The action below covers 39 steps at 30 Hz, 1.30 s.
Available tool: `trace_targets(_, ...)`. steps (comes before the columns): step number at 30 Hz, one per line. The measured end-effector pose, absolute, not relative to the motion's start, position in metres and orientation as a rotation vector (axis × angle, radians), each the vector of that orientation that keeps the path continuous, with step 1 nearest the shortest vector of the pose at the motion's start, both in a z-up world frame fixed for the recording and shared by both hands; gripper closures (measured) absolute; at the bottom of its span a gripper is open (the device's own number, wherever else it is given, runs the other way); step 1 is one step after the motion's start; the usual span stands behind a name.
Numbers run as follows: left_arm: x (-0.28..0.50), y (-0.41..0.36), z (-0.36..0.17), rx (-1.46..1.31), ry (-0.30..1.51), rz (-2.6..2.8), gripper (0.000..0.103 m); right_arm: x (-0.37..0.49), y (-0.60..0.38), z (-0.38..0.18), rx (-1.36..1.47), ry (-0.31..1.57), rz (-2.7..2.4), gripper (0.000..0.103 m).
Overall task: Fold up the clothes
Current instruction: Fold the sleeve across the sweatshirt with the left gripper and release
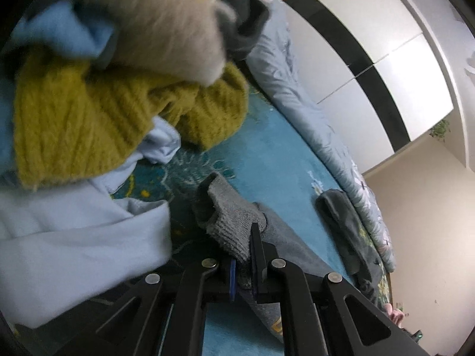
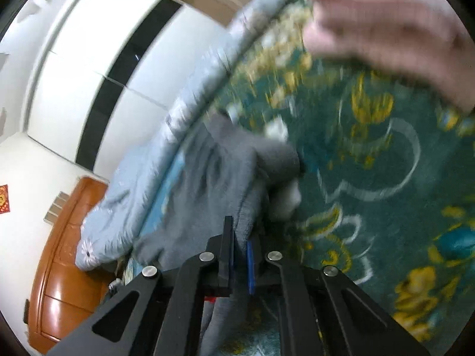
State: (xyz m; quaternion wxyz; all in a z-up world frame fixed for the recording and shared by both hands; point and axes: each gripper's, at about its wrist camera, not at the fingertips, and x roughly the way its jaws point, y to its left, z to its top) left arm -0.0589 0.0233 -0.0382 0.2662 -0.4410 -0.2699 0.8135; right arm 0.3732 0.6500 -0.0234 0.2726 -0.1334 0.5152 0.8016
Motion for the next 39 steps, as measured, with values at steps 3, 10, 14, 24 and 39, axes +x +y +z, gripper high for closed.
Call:
trace_targets(3,-0.053,0.024,-0.036,-1.194,-0.681,2.176,0.096,0.401,0.647,-0.005,-0.258,1.324,2.165,0.097)
trace_targets(10,-0.044,0.025,-0.066,-1.315,-0.653,2.138,0.096,0.424,0.652,-0.044,-0.376,1.378,2.005,0.097)
trace_targets(14,-0.044,0.023,-0.066,-1.310,-0.639,2.121,0.095,0.419,0.654,-0.047,-0.428,1.374,2.009,0.097)
trace_targets(24,-0.041,0.006,-0.022,-1.189,-0.511,2.258,0.040,0.412,0.630,0.012,-0.556,1.037,2.062,0.055)
trace_targets(39,0.001,0.114,-0.038,-1.077,-0.013,2.073,0.036,0.107,0.515,0.027,-1.147,0.478,2.502,0.054)
